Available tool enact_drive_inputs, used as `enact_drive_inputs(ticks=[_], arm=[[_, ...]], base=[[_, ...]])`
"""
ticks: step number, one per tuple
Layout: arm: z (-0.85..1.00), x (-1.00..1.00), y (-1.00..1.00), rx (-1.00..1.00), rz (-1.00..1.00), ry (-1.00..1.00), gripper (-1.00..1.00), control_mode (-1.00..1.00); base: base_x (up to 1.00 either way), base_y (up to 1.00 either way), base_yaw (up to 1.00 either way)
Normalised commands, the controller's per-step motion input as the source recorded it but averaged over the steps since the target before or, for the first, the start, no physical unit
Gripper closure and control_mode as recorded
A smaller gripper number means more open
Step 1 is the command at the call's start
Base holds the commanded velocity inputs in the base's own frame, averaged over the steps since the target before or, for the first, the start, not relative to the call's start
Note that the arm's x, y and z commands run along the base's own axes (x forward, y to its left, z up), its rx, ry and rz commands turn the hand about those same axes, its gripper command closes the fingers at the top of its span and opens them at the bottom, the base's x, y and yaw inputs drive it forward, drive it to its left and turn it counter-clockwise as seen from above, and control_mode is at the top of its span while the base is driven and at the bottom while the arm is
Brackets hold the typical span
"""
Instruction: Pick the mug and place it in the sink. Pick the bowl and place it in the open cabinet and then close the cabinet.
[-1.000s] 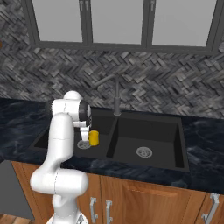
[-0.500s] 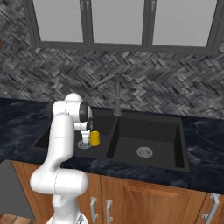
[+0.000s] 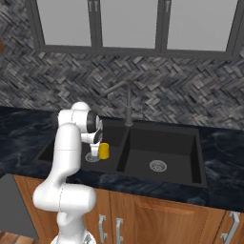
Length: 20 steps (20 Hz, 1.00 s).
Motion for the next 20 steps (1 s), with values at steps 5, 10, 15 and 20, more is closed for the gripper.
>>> enact_drive_inputs(ticks=[5,10,15,20], arm=[[0.0,0.0,0.0,0.0,0.0,0.0,-1.0,-1.0],[0.36,-0.03,0.0,0.0,0.0,-0.01,-1.0,-1.0],[0.62,-0.22,0.0,0.0,0.0,-0.06,-1.0,-1.0],[0.67,-0.54,-0.03,0.0,0.0,-0.08,-1.0,-1.0]], base=[[0.0,0.0,0.0],[0.0,0.0,0.0],[0.0,0.0,0.0],[0.0,0.0,0.0]])
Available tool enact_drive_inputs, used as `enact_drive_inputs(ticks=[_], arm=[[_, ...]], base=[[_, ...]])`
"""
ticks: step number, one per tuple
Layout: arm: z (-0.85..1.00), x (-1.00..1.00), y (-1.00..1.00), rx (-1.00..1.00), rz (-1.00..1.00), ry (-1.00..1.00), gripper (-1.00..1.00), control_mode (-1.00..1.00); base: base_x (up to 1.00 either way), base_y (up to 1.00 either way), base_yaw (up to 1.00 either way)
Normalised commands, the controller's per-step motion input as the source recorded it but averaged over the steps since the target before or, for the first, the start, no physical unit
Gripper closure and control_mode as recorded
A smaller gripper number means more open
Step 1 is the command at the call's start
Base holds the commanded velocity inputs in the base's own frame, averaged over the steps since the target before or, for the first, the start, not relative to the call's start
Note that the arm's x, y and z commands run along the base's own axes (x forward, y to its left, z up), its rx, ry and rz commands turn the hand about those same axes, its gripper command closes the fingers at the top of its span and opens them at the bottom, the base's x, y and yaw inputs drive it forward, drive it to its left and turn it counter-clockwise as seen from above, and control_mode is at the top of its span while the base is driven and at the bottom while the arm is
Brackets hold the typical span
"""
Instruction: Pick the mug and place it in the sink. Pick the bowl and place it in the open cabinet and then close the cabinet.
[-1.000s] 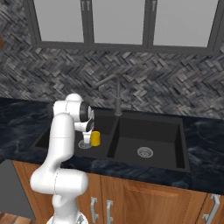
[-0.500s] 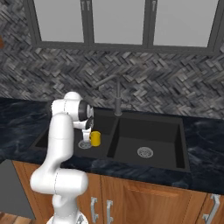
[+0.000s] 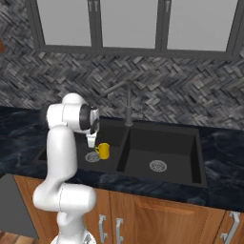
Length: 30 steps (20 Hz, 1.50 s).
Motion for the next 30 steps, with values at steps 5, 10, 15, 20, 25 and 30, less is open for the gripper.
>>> enact_drive_inputs(ticks=[5,10,15,20,25,30], arm=[[0.97,-0.49,-0.02,-0.03,0.05,-0.03,-1.0,-1.0],[1.0,-0.6,-0.05,-0.01,0.37,0.0,-1.0,-1.0],[0.88,-0.48,-0.33,-0.1,0.6,0.0,-1.0,-1.0],[0.66,-0.66,-0.72,-0.28,0.64,-0.11,-1.0,-1.0],[0.74,-0.73,-0.71,-0.33,0.59,-0.11,-1.0,-1.0],[0.23,-0.72,-0.15,-0.02,0.51,-0.01,-1.0,-1.0]], base=[[0.0,0.0,0.0],[0.0,0.0,0.0],[0.0,0.0,0.0],[0.0,0.0,0.0],[0.0,0.0,0.0],[0.0,0.0,0.0]])
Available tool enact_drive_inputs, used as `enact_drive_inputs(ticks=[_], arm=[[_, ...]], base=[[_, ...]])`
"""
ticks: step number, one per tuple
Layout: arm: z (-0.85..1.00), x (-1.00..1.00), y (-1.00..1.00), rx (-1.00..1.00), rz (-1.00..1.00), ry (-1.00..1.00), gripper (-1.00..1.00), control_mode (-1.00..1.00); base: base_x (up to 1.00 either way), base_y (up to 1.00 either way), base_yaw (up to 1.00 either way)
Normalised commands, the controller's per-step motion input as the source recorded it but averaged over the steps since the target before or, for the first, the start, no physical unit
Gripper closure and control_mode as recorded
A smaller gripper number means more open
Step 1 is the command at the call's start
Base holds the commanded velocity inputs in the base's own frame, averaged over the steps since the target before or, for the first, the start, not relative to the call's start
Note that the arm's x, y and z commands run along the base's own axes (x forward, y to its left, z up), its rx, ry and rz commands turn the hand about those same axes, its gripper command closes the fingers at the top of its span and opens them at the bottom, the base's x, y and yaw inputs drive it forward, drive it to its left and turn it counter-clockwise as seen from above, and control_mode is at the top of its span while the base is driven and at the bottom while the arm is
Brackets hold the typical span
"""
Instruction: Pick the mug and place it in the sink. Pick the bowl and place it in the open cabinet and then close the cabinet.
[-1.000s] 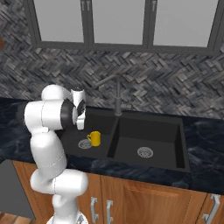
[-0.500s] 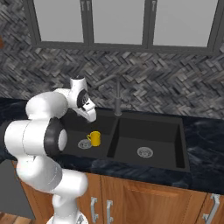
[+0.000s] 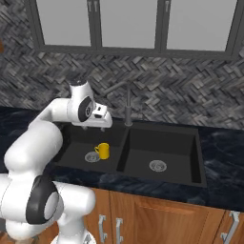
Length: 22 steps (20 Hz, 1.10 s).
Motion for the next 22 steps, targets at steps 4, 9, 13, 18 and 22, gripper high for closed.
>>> enact_drive_inputs(ticks=[4,9,13,18,22], arm=[[0.07,-0.72,-0.42,0.05,0.31,0.01,-1.0,-1.0],[0.61,-0.6,-0.2,-0.04,-0.03,0.15,-1.0,-1.0],[0.43,-0.63,-0.02,0.0,-0.1,0.12,-1.0,-1.0],[0.0,-0.13,-0.08,0.0,-0.02,0.0,-1.0,-1.0],[0.0,0.0,-0.14,0.0,0.0,0.0,-1.0,1.0]], base=[[0.0,0.0,0.0],[0.0,0.0,0.0],[0.0,0.0,0.0],[0.0,0.0,0.0],[-0.01,-0.17,0.0]])
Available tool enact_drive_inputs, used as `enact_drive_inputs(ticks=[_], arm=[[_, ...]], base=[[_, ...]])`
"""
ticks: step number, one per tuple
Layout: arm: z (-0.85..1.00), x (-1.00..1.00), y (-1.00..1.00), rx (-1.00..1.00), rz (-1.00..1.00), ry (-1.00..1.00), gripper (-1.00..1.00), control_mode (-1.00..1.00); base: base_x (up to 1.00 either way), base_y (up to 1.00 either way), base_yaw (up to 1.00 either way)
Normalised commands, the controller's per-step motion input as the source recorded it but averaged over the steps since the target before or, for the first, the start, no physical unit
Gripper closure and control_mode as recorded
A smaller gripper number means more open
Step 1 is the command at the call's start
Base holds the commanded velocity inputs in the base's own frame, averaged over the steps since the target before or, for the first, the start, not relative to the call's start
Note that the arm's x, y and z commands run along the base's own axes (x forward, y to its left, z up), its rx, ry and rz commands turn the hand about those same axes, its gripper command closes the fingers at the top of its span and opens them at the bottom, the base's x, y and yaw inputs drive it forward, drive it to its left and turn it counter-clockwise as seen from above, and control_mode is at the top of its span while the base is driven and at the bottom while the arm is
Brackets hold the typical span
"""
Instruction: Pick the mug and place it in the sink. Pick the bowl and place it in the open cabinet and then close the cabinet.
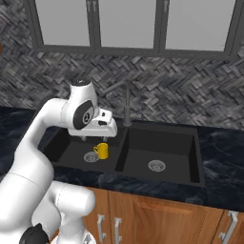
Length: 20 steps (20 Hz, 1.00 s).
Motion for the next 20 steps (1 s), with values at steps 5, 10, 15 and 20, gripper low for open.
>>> enact_drive_inputs(ticks=[5,10,15,20], arm=[[0.0,0.0,0.0,0.0,0.0,0.0,-1.0,1.0],[0.0,0.0,0.0,0.0,0.0,0.0,-1.0,1.0],[0.0,0.0,0.0,0.0,0.0,0.0,-1.0,1.0],[0.0,0.0,-0.39,0.03,0.0,0.0,-1.0,-1.0]], base=[[0.0,-0.92,0.0],[0.0,-1.0,0.0],[0.1,-0.87,0.0],[0.0,-0.51,0.0]])
